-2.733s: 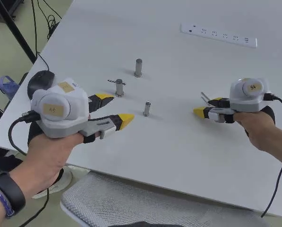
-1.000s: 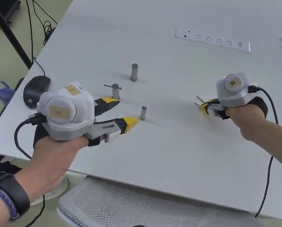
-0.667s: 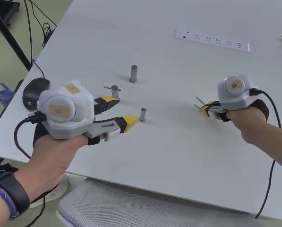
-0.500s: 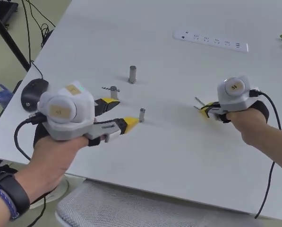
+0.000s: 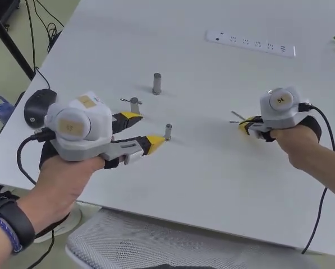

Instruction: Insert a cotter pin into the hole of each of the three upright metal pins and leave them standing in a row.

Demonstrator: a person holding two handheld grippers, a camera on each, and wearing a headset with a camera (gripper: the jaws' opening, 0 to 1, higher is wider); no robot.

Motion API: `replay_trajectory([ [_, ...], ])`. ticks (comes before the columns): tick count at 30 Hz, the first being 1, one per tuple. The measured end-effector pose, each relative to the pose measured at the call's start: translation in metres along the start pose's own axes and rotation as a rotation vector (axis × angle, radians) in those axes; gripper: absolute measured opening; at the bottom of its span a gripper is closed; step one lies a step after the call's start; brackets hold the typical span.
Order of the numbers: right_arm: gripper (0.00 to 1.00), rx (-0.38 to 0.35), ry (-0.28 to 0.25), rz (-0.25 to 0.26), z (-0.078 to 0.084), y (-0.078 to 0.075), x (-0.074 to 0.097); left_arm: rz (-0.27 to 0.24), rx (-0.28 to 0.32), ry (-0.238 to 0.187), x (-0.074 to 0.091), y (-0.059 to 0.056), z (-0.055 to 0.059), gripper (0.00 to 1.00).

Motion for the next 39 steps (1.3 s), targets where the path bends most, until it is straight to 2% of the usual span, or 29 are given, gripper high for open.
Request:
replay_trajectory([
  [6,0.02,0.028,-0.008,-0.004,-0.005,-0.004,-0.001,-0.001,0.004,0.005,0.001,0.000,0.002,0.40],
  [15,0.07,0.058,0.025,-0.018,-0.002,-0.009,-0.002,0.002,0.011,0.008,0.000,0.000,0.003,0.40],
  [20,0.09,0.055,0.022,-0.020,-0.003,-0.011,-0.003,0.001,0.013,0.010,0.000,0.001,0.004,0.40],
  [26,0.09,0.063,0.018,-0.021,-0.005,-0.011,-0.002,0.003,0.015,0.013,-0.001,0.002,0.005,0.40],
  [30,0.10,0.069,0.037,-0.033,-0.004,-0.009,-0.003,0.004,0.018,0.015,-0.001,0.002,0.006,0.40],
  [39,0.10,0.063,0.047,-0.050,-0.002,-0.006,-0.002,0.011,0.021,0.017,-0.002,0.002,0.006,0.40],
])
Point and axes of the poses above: the centre of the closed fingertips' face, and the gripper's own axes: x roughly backward along the fingers, y roughly to its left, z roughly out of its underside, the point moved 5 cm from there along x, roughly backward along the fingers, and after that the axes turned 1 degree about -y, right-handed, at the moved point
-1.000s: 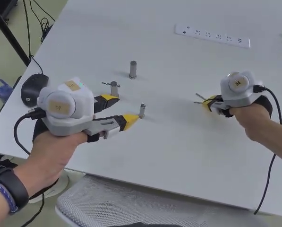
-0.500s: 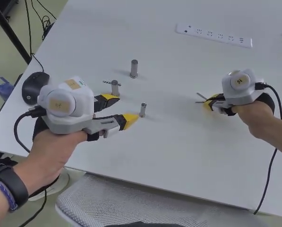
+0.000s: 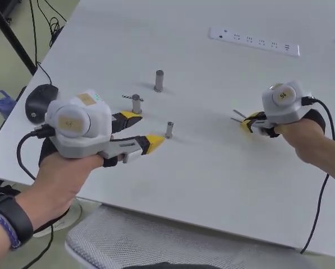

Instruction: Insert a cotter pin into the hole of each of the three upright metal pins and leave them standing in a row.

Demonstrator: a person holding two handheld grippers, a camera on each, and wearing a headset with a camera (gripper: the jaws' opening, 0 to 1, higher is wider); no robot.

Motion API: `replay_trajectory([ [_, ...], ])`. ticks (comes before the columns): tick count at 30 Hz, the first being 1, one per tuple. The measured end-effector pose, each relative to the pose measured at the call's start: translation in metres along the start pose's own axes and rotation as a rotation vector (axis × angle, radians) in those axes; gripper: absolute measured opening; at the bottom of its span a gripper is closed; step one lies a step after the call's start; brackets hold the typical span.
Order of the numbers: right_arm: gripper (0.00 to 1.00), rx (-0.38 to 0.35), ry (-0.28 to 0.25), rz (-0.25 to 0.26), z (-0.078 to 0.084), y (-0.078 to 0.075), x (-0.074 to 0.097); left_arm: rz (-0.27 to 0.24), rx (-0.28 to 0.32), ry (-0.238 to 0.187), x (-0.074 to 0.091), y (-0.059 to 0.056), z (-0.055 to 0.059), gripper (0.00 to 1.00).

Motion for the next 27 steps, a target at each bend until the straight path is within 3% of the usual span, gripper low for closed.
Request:
replay_trajectory([
  [2,0.10,0.001,0.009,-0.011,-0.001,0.000,0.000,0.001,0.000,0.000,0.000,0.000,0.000,0.40],
  [8,0.10,0.095,0.062,-0.046,-0.002,-0.001,-0.001,0.010,-0.001,-0.005,-0.001,-0.002,-0.002,0.40],
  [15,0.12,0.123,0.078,-0.108,-0.004,-0.001,-0.001,0.029,-0.005,-0.004,-0.005,-0.010,-0.001,0.39],
  [27,0.11,0.229,0.114,-0.119,-0.008,0.001,-0.002,0.040,-0.006,-0.003,-0.007,-0.011,-0.002,0.39],
])
Point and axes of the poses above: the centre of the closed fingertips' face, and the gripper's own axes: x roughly backward along the fingers, y roughly to its left, z roughly out of its underside, the point moved 5 cm from there along x, roughly backward along the fingers, and after that the axes turned 1 degree about -y, right-handed, at the moved point
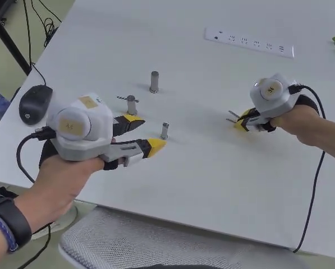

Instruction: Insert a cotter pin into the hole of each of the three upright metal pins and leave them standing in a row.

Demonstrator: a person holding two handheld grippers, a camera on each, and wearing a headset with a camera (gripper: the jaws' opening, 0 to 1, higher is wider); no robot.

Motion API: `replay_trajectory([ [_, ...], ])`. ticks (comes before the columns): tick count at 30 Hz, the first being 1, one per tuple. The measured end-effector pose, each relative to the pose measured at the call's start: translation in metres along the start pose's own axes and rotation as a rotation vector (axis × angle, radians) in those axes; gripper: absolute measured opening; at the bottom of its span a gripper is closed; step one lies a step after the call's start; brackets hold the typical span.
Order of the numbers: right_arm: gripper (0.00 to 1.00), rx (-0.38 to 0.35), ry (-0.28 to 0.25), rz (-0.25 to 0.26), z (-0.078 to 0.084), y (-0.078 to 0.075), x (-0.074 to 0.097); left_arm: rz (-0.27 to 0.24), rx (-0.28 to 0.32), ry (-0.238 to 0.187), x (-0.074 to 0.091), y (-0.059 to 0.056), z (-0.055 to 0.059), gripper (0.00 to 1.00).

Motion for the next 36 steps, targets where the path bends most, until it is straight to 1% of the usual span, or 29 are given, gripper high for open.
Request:
replay_trajectory([
  [6,0.07,0.043,0.017,0.004,-0.002,0.001,-0.001,0.005,-0.003,0.000,-0.001,-0.002,-0.001,0.38],
  [7,0.05,0.046,0.024,0.006,-0.001,0.001,-0.001,0.005,-0.002,-0.001,-0.001,-0.003,-0.001,0.38],
  [12,0.03,0.068,0.049,0.001,-0.004,0.000,-0.002,0.009,-0.004,0.000,-0.002,-0.005,0.000,0.38],
  [13,0.02,0.064,0.050,0.005,-0.004,0.000,-0.002,0.009,-0.004,-0.001,-0.002,-0.005,0.000,0.38],
  [15,0.01,0.061,0.048,0.006,-0.004,0.000,-0.001,0.008,-0.002,-0.004,-0.002,-0.005,-0.001,0.38],
  [17,0.01,0.038,0.046,0.005,-0.003,0.001,-0.001,0.006,0.000,-0.008,-0.002,-0.005,-0.002,0.38],
  [19,0.00,0.032,0.041,0.009,-0.003,0.002,-0.001,0.004,-0.001,-0.011,-0.001,-0.004,-0.003,0.37],
  [23,0.00,0.037,0.040,0.012,-0.002,0.008,0.001,-0.001,-0.001,-0.016,-0.001,-0.001,-0.005,0.37],
  [27,0.00,0.013,0.010,0.024,-0.003,0.009,0.005,-0.004,-0.002,-0.017,0.000,0.000,-0.005,0.37],
  [29,0.00,0.005,0.006,0.021,-0.003,0.010,0.006,-0.003,-0.001,-0.018,0.001,-0.001,-0.005,0.37],
  [36,0.00,0.012,-0.003,0.027,-0.001,0.016,0.009,0.006,-0.001,-0.014,-0.001,-0.004,-0.006,0.37],
])
Point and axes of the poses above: the centre of the closed fingertips' face, and the gripper's own axes: x roughly backward along the fingers, y roughly to its left, z roughly out of its underside, the point moved 5 cm from there along x, roughly backward along the fingers, and after that the axes turned 1 degree about -y, right-handed, at the moved point
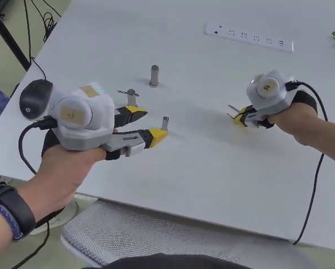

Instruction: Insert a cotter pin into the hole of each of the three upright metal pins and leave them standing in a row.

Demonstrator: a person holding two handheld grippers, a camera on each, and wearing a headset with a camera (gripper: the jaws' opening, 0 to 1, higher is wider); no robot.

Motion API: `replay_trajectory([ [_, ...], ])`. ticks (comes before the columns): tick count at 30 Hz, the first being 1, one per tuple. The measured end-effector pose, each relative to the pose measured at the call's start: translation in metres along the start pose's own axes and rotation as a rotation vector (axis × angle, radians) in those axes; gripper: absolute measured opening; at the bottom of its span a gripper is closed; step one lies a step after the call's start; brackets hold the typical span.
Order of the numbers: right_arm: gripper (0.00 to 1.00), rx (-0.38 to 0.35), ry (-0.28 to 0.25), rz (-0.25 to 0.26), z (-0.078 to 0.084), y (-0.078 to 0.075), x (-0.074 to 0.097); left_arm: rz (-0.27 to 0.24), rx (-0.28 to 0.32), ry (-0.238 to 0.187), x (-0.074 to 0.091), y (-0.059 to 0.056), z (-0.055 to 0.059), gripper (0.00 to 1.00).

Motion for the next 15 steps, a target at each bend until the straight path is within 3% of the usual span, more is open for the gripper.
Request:
replay_trajectory([
  [7,0.00,0.004,-0.010,0.007,-0.001,0.002,0.005,0.011,-0.009,-0.004,-0.004,-0.002,-0.005,0.37],
  [15,0.00,0.021,-0.042,0.030,-0.014,0.006,0.018,0.024,-0.009,0.000,-0.009,-0.003,-0.008,0.37],
])
Point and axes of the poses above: the centre of the closed fingertips' face, and the gripper's own axes: x roughly backward along the fingers, y roughly to its left, z roughly out of its underside, the point moved 5 cm from there along x, roughly backward along the fingers, and after that the axes turned 1 degree about -y, right-handed, at the moved point
